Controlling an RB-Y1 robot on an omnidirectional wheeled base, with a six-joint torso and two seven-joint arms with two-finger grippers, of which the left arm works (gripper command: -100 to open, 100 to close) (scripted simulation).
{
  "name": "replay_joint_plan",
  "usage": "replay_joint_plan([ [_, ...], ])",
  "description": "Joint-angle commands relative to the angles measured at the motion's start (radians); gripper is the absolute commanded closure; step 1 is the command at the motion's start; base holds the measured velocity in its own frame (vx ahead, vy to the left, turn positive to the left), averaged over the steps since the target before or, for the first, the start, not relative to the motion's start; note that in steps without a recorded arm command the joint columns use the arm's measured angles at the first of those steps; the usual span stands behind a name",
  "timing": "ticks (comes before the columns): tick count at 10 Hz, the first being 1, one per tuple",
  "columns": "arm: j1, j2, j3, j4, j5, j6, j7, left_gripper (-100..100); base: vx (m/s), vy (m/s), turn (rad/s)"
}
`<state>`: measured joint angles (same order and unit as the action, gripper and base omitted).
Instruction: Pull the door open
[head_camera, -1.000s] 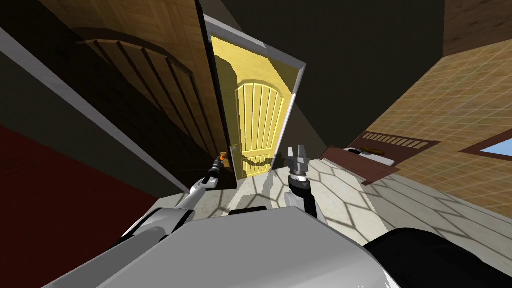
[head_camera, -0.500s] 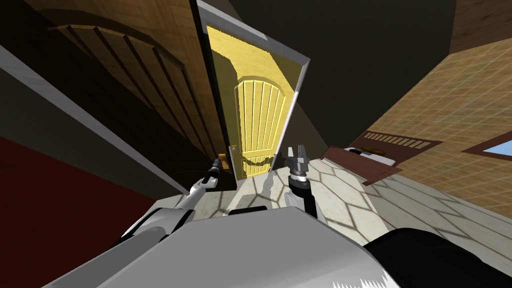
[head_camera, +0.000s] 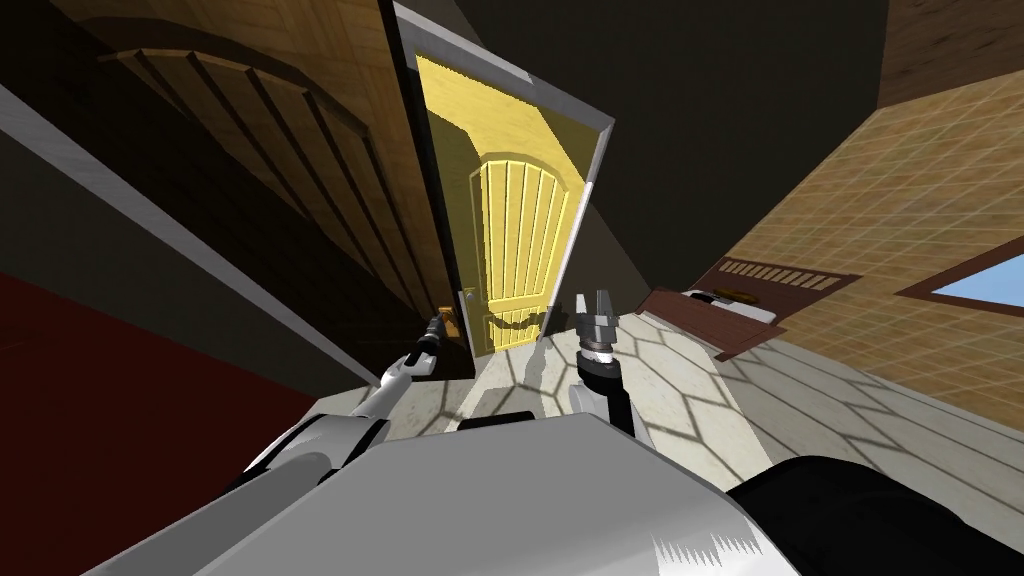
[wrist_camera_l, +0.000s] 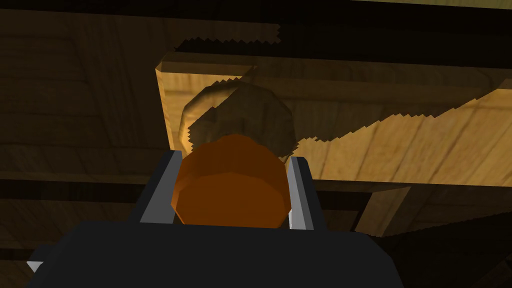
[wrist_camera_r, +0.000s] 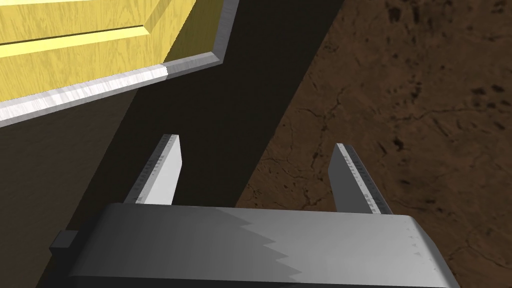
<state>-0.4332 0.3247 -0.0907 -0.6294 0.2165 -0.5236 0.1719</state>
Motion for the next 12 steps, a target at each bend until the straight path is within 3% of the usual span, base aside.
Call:
replay_joint_plan([
  [1,0.006,-0.002,-0.031,-0.003,-0.008,-0.002,0.020,100,-0.189,0.157,-0.128],
  [3,0.006,-0.001,-0.040,-0.005,-0.011,-0.003,0.026,100,-0.130,0.103,-0.051],
  [8,0.003,0.008,-0.138,-0.035,-0.035,-0.006,0.093,100,-0.214,0.180,-0.135],
  [9,0.003,0.008,-0.148,-0.038,-0.038,-0.006,0.100,100,-0.223,0.160,-0.092],
  [10,0.002,0.009,-0.139,-0.037,-0.036,-0.005,0.093,100,-0.100,0.066,-0.035],
  [11,0.008,0.018,-0.169,-0.041,-0.041,-0.013,0.116,100,-0.162,0.075,-0.086],
  [12,0.008,0.021,-0.176,-0.043,-0.042,-0.015,0.122,100,-0.204,0.096,-0.097],
])
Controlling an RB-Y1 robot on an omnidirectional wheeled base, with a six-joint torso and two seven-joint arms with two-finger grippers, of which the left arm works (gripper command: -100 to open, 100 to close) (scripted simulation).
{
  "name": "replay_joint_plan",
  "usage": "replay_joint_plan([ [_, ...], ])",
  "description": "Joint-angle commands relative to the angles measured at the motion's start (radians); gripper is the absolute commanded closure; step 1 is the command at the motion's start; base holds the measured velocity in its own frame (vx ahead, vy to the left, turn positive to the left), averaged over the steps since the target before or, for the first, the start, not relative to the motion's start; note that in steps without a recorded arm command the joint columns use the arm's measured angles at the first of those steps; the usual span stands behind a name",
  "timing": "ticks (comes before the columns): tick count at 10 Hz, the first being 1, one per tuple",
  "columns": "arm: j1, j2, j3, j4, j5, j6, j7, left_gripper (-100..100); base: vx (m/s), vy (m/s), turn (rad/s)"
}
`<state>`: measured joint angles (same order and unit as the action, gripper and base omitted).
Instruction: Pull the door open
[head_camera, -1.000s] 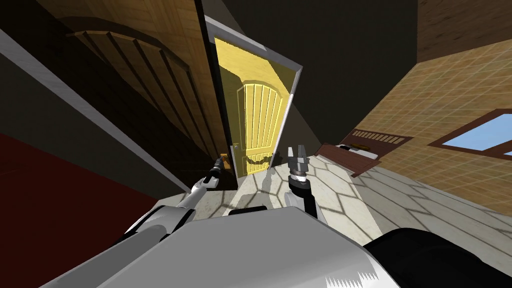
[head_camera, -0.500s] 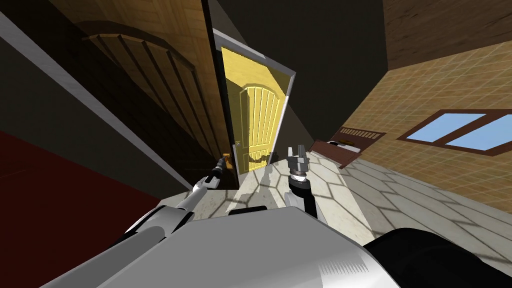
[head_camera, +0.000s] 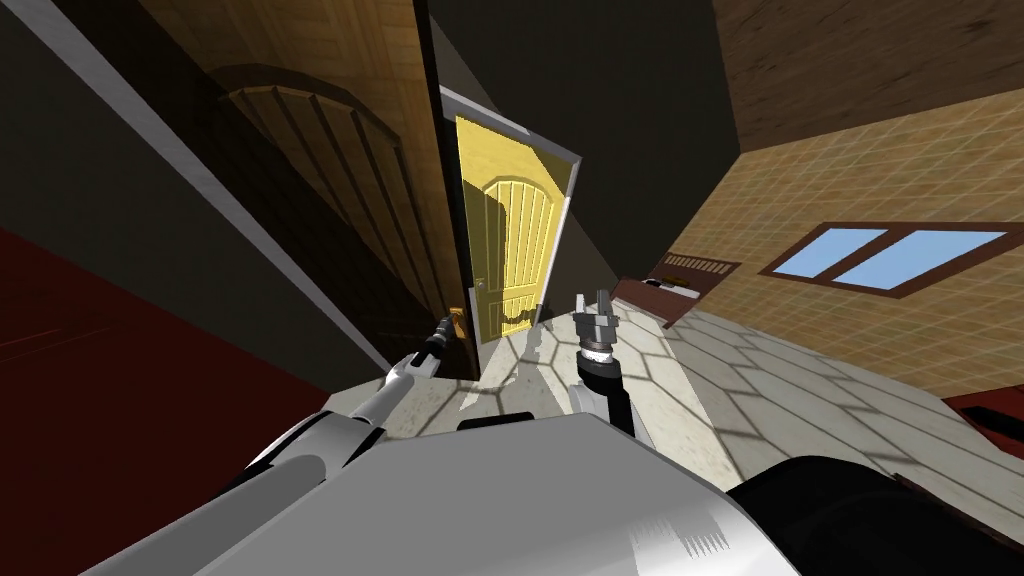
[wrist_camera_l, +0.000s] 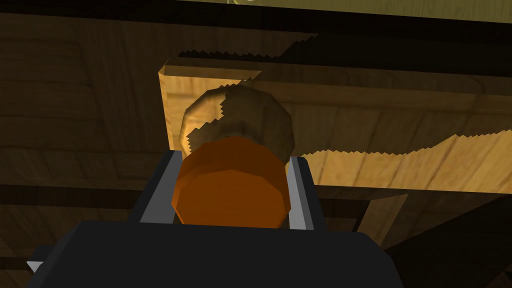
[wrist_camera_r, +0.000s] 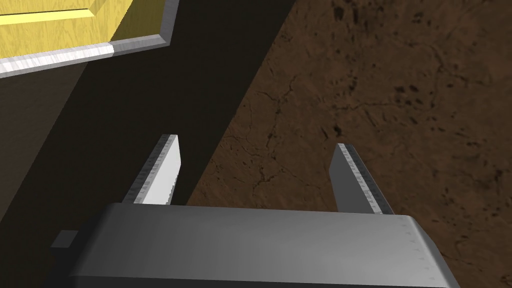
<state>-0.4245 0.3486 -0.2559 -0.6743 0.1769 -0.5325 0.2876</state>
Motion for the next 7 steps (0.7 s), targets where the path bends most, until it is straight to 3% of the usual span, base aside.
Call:
replay_joint_plan([
  [1,0.001,0.004,-0.026,-0.003,-0.005,-0.011,0.019,100,-0.194,0.109,-0.079],
  [7,0.006,0.043,-0.115,-0.031,-0.018,-0.038,0.094,100,-0.205,0.162,-0.096],
])
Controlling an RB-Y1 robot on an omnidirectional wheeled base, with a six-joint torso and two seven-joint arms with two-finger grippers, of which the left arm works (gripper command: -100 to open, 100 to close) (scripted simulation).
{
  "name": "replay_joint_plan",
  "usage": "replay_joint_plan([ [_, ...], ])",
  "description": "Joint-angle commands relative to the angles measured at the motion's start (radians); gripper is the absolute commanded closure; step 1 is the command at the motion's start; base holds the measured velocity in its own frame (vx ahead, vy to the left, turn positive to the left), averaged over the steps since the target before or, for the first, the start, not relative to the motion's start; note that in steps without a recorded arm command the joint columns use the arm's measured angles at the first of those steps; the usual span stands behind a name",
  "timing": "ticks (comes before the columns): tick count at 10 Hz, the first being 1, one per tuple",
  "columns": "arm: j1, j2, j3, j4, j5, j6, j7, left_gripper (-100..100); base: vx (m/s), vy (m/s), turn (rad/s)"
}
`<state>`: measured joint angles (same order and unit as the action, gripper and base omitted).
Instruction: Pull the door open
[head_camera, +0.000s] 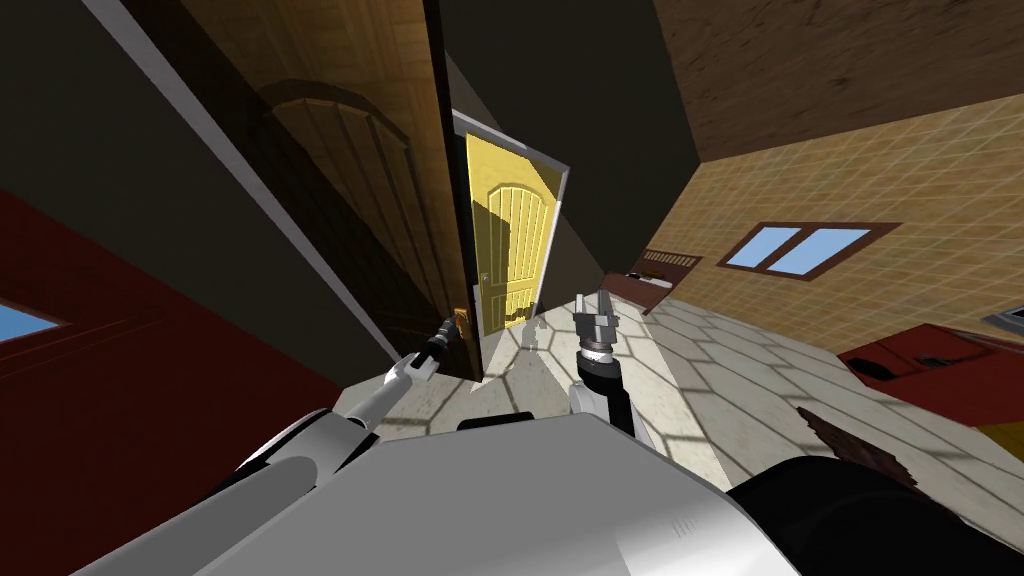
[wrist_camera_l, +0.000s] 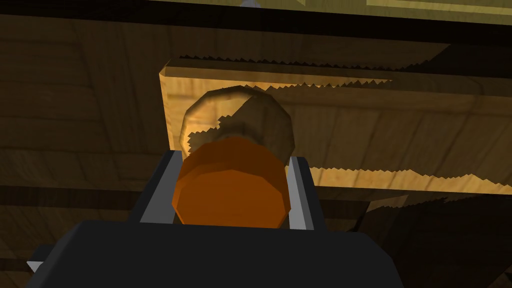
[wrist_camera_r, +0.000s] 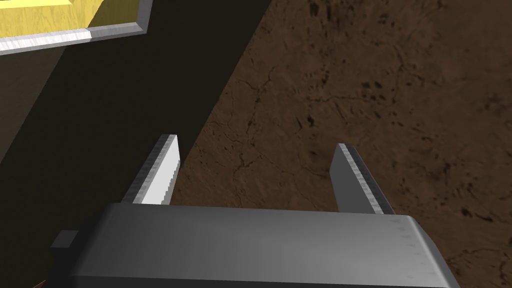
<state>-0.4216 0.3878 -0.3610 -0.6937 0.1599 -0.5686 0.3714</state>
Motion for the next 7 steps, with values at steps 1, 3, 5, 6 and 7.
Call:
replay_joint_plan([
  [1,0.000,0.000,0.000,0.000,0.000,0.000,0.000,100,-0.089,0.063,-0.026],
  [3,0.006,0.016,-0.046,-0.018,-0.007,-0.015,0.031,100,-0.147,0.124,-0.034],
  [5,0.008,0.028,-0.076,-0.032,-0.011,-0.025,0.051,100,-0.161,0.141,-0.052],
  [6,0.009,0.037,-0.096,-0.042,-0.014,-0.032,0.065,100,-0.156,0.116,-0.021],
  [7,0.010,0.041,-0.107,-0.047,-0.016,-0.036,0.072,100,-0.170,0.128,-0.021],
])
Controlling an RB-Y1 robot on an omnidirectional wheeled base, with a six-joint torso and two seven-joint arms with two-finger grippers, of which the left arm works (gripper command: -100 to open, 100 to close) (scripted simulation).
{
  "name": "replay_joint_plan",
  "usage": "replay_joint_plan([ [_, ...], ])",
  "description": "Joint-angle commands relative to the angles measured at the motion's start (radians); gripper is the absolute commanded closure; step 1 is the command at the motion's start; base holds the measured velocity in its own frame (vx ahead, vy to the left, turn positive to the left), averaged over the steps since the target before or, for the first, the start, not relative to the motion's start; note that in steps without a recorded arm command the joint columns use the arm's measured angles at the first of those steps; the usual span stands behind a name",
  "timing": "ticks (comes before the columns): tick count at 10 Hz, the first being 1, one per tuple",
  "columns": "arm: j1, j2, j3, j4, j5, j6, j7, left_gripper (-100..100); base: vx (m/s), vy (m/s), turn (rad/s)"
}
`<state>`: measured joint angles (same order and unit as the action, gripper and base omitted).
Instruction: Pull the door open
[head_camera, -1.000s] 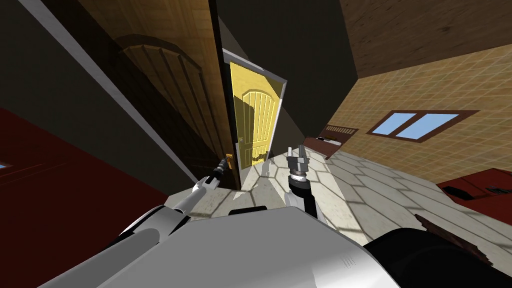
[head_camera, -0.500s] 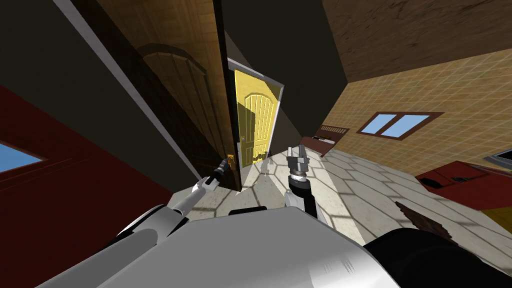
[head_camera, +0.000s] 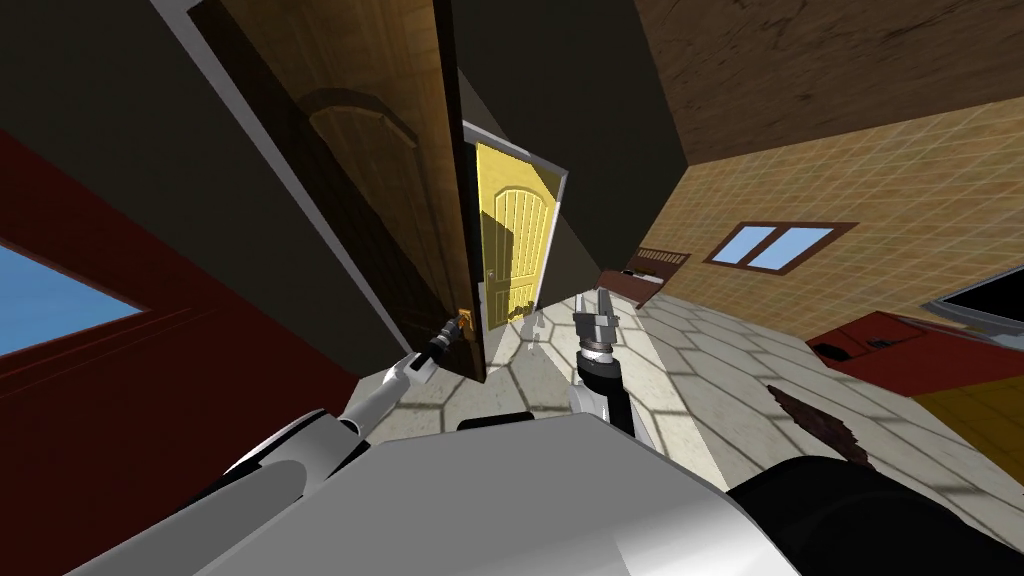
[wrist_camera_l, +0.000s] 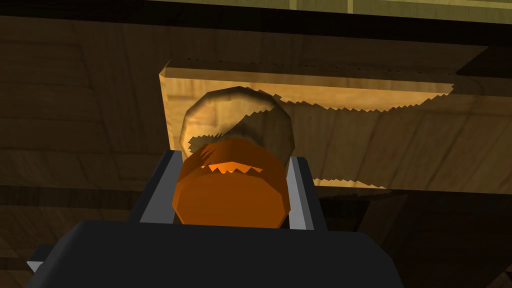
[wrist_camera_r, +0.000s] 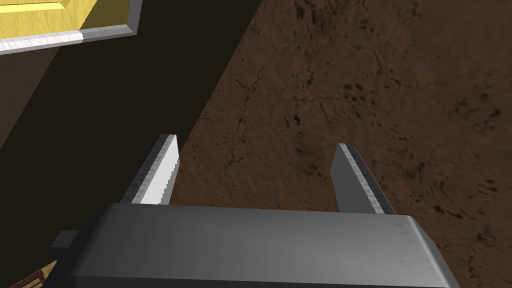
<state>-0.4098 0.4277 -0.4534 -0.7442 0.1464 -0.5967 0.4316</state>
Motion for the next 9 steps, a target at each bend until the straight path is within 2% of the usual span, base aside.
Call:
replay_joint_plan([
  [1,0.000,0.009,-0.034,-0.006,-0.005,-0.014,0.025,100,-0.153,0.177,-0.035],
  [4,0.003,0.029,-0.081,-0.030,-0.012,-0.030,0.058,100,-0.135,0.174,-0.048],
  [5,-0.002,0.023,-0.074,-0.013,-0.012,-0.028,0.051,100,-0.051,0.065,-0.020],
  [6,0.004,0.044,-0.113,-0.032,-0.016,-0.052,0.075,100,-0.092,0.077,0.012],
  [7,0.005,0.051,-0.123,-0.038,-0.017,-0.059,0.081,100,-0.126,0.124,0.003],
  [8,0.008,0.066,-0.146,-0.051,-0.020,-0.073,0.095,100,-0.129,0.153,-0.008],
  [9,0.009,0.073,-0.158,-0.058,-0.021,-0.081,0.103,100,-0.045,0.084,0.198],
])
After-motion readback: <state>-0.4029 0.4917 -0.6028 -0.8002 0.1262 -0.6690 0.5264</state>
